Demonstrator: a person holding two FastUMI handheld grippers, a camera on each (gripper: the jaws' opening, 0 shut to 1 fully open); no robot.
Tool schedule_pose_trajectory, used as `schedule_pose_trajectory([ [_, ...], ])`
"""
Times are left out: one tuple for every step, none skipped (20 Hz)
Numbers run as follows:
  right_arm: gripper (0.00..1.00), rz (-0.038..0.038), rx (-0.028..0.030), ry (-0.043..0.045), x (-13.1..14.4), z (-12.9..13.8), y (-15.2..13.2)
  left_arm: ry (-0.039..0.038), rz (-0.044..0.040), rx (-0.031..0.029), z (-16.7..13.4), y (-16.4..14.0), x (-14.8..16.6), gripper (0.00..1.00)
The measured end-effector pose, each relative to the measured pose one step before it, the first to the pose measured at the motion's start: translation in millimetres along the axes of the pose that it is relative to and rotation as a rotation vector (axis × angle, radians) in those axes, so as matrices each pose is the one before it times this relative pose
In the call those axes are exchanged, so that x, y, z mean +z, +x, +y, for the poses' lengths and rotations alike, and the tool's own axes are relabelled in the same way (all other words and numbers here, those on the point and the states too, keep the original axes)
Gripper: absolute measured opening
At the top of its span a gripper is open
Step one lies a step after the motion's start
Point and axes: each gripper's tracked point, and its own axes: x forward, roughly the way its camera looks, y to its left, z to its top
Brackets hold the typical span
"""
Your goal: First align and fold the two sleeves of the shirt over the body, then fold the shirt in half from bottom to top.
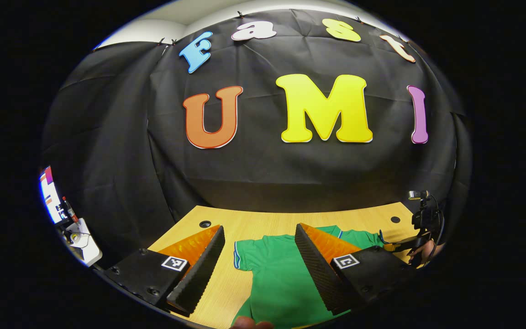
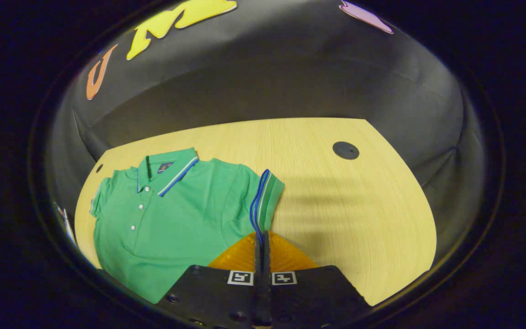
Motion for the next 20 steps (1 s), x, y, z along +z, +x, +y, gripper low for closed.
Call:
schedule_pose_trajectory([
  [0.00, -0.01135, 0.00052, 0.00993, 6.28, 3.16, -4.99, -0.00553, 0.00121, 0.00012, 0.31, -0.25, -0.41, 1.00],
  [0.00, -0.01105, 0.00151, 0.00867, 6.62, 4.58, -4.66, -0.00514, -0.00122, 0.00040, 0.04, 0.15, 0.49, 1.00],
  [0.00, -0.00868, 0.00090, 0.00556, 6.35, 5.73, -5.26, -0.00456, -0.00219, -0.00023, 0.69, -0.82, 0.01, 1.00],
  [0.00, -0.00803, 0.00250, 0.00323, 4.69, 6.62, -5.24, -0.00386, -0.00297, 0.00096, 2.45, -0.48, -0.18, 1.00],
  [0.00, -0.00750, 0.00357, -0.00173, 5.67, 7.96, -4.85, -0.00417, -0.00021, 0.00172, 1.61, -1.05, -0.73, 1.00],
  [0.00, -0.00448, 0.00134, -0.01054, 2.62, 7.90, -3.36, -0.00637, -0.00024, 0.00156, 2.30, -1.30, -1.60, 1.00],
  [0.00, -0.00125, -0.00068, -0.01512, 2.28, 8.72, -2.48, -0.00647, 0.00014, 0.00188, 2.38, -0.31, -0.67, 1.00],
  [0.00, 0.00362, 0.00171, -0.01456, 0.54, 9.45, -2.76, -0.00540, -0.00189, 0.00275, 3.21, -0.46, -0.88, 1.00],
  [0.00, 0.00603, 0.00031, -0.00659, 0.01, 10.31, -0.54, -0.00392, -0.00150, 0.00284, 2.96, -1.02, 0.34, 1.00],
  [0.00, 0.00905, 0.00059, -0.00042, -1.87, 9.62, 0.65, -0.00125, -0.00163, 0.00431, 4.94, -2.10, 0.12, 1.00],
  [0.00, 0.00822, 0.00216, 0.00336, -1.31, 10.47, 1.17, -0.00031, -0.00273, 0.00521, 4.38, -1.49, 0.76, 1.00],
  [0.00, 0.01059, 0.00116, 0.00278, -1.98, 9.74, 1.97, 0.00053, -0.00325, 0.00562, 5.35, -1.62, 0.21, 0.99],
  [0.00, 0.00891, 0.00431, 0.00370, -2.89, 11.29, 2.74, 0.00190, -0.00331, 0.00513, 5.74, -1.17, 0.74, 1.00],
  [0.00, 0.00789, 0.00345, 0.00184, -2.78, 9.94, 2.57, 0.00300, -0.00314, 0.00537, 4.74, -0.20, -0.18, 1.00],
  [0.00, 0.00295, 0.00429, -0.00170, -0.66, 10.27, 2.17, 0.00331, -0.00172, 0.00414, 5.47, -1.90, 0.01, 1.00],
  [0.00, 0.00286, 0.00184, -0.00360, -1.86, 9.44, 4.93, 0.00208, -0.00099, 0.00397, 5.10, -1.31, -0.12, 1.00],
  [0.00, 0.00313, 0.00521, -0.00651, -0.86, 9.84, 2.07, -0.00070, 0.00092, 0.00277, 4.37, -0.69, -1.28, 1.00],
  [0.00, 0.00663, 0.00531, -0.00628, -2.85, 9.52, 3.90, -0.00330, 0.00100, 0.00053, 4.21, -0.71, -0.44, 1.00],
  [0.00, 0.01037, 0.00611, -0.00450, -2.29, 8.40, 4.85, -0.00123, 0.00421, 0.00092, 3.69, 0.21, -0.93, 1.00],
  [0.00, 0.00807, 0.01740, -0.00238, -2.14, 9.66, -0.47, 0.00098, 0.00312, 0.00042, 2.92, 0.11, -0.82, 1.00],
])
